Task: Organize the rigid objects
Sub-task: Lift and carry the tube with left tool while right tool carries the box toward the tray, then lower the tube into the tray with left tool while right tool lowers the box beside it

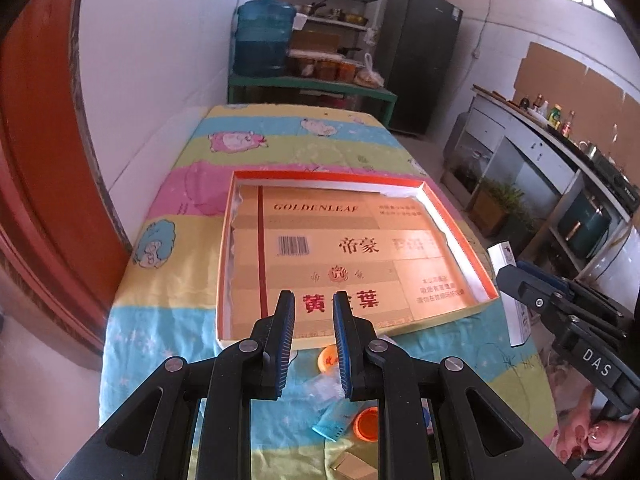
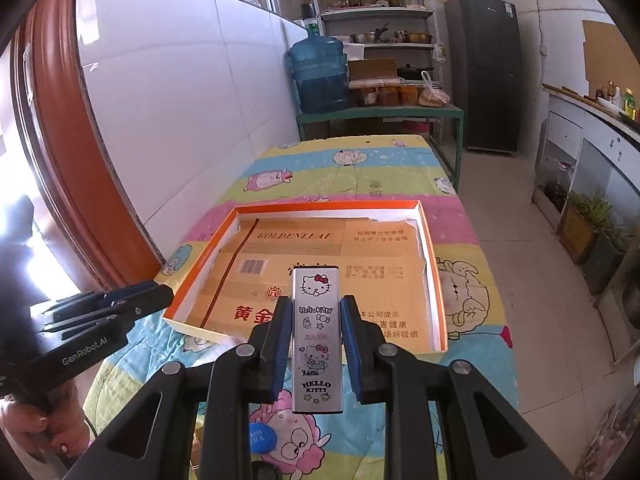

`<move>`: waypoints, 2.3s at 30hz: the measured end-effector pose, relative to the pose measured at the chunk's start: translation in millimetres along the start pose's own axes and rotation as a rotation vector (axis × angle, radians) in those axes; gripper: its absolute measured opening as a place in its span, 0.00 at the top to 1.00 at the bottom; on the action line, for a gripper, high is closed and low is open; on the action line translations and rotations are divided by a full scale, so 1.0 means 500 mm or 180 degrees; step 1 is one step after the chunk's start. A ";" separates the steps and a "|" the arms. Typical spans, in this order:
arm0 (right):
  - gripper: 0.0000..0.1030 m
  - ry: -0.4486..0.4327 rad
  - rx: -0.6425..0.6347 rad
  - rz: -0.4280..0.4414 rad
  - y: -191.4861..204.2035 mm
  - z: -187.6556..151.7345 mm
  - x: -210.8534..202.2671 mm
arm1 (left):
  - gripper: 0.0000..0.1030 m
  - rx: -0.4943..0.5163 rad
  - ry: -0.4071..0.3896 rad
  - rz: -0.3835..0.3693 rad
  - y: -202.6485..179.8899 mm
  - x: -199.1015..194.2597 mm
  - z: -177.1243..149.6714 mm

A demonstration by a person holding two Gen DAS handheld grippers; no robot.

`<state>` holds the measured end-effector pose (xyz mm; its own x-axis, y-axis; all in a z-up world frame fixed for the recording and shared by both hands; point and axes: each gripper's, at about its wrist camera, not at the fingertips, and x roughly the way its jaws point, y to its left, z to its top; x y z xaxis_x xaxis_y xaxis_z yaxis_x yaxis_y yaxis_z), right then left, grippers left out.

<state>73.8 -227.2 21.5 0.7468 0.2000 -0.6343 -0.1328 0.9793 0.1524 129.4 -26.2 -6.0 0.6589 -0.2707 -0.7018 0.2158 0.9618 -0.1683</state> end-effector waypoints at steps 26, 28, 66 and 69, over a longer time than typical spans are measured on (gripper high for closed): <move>0.76 0.0134 0.0258 0.0100 -0.037 -0.068 -0.015 | 0.79 0.1207 0.0397 -0.0832 -0.030 0.079 -0.101; 0.76 0.0134 0.0264 0.0090 -0.039 -0.070 -0.015 | 0.78 0.1217 0.0358 -0.0869 -0.030 0.080 -0.100; 0.76 0.0159 0.0276 0.0227 -0.037 -0.073 -0.013 | 0.80 0.1353 0.0090 -0.0635 -0.072 0.035 -0.111; 0.76 0.0161 0.0249 0.0239 -0.032 -0.068 -0.011 | 0.80 0.1206 0.0047 -0.0630 -0.067 0.023 -0.094</move>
<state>49.6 -242.9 -2.9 0.7026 0.2758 -0.6560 -0.1343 0.9567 0.2583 95.8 -59.6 -41.1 0.5684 -0.4454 -0.6918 0.5885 0.8077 -0.0364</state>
